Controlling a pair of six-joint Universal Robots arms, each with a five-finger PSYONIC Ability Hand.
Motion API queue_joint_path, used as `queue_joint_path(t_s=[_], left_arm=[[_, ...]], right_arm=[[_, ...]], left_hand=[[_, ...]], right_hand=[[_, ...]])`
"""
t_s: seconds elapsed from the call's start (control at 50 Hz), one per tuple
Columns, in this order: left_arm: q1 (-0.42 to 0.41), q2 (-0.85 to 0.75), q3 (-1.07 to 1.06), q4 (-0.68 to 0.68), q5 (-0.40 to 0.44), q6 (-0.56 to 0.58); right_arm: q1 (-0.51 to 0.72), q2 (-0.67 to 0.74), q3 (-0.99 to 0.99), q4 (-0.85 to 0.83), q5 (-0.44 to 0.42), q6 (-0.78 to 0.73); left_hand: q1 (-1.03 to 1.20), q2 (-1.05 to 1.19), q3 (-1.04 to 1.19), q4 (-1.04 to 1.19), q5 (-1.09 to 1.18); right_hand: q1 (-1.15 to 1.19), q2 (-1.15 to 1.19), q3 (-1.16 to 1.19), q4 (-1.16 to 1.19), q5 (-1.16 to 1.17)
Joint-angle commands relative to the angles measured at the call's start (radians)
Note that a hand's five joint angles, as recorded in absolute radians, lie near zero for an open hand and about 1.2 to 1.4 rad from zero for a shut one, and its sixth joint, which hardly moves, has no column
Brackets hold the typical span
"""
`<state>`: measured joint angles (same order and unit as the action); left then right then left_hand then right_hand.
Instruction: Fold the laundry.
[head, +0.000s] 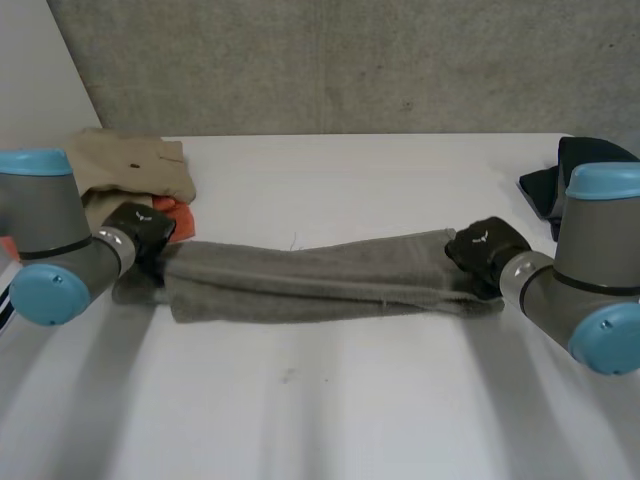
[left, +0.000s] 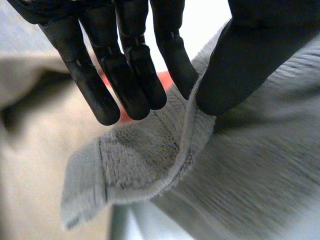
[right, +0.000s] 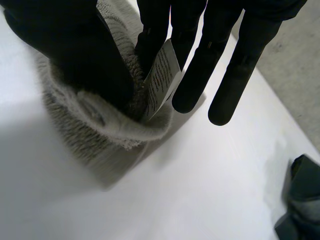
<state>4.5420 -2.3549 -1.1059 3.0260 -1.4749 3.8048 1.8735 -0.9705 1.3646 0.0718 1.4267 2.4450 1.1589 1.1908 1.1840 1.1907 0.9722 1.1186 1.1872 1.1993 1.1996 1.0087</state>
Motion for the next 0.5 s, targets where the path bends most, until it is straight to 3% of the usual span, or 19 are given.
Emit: queue_joint_path(t_s=[0.02,0.12,0.26,0.38,0.5], left_arm=[[-0.011,-0.061,0.148,0.145,0.08,0.016],[-0.012,-0.009,0.331,0.261,0.081,-0.037],[-0.012,0.241,0.327,0.656,0.053,-0.425],[-0.008,0.332,0.278,0.651,0.096,-0.45],[-0.006,0.373,0.134,0.574,0.163,-0.448]], right_arm=[[0.016,0.039,-0.168,-0.039,0.027,0.006],[0.003,0.044,-0.404,-0.235,0.101,0.089],[-0.019,-0.056,-0.486,-0.714,0.152,0.239],[-0.027,-0.086,-0.493,-0.718,0.126,0.23],[-0.039,-0.086,-0.444,-0.572,0.112,0.226]], left_hand=[[0.237,0.205,0.212,0.206,0.25],[0.237,0.205,0.212,0.206,0.25],[0.237,0.205,0.212,0.206,0.25],[0.237,0.205,0.212,0.206,0.25],[0.237,0.205,0.212,0.206,0.25]], right_hand=[[0.278,0.209,0.197,0.197,0.213],[0.278,0.209,0.197,0.197,0.213],[0.278,0.209,0.197,0.197,0.213],[0.278,0.209,0.197,0.197,0.213],[0.278,0.209,0.197,0.197,0.213]])
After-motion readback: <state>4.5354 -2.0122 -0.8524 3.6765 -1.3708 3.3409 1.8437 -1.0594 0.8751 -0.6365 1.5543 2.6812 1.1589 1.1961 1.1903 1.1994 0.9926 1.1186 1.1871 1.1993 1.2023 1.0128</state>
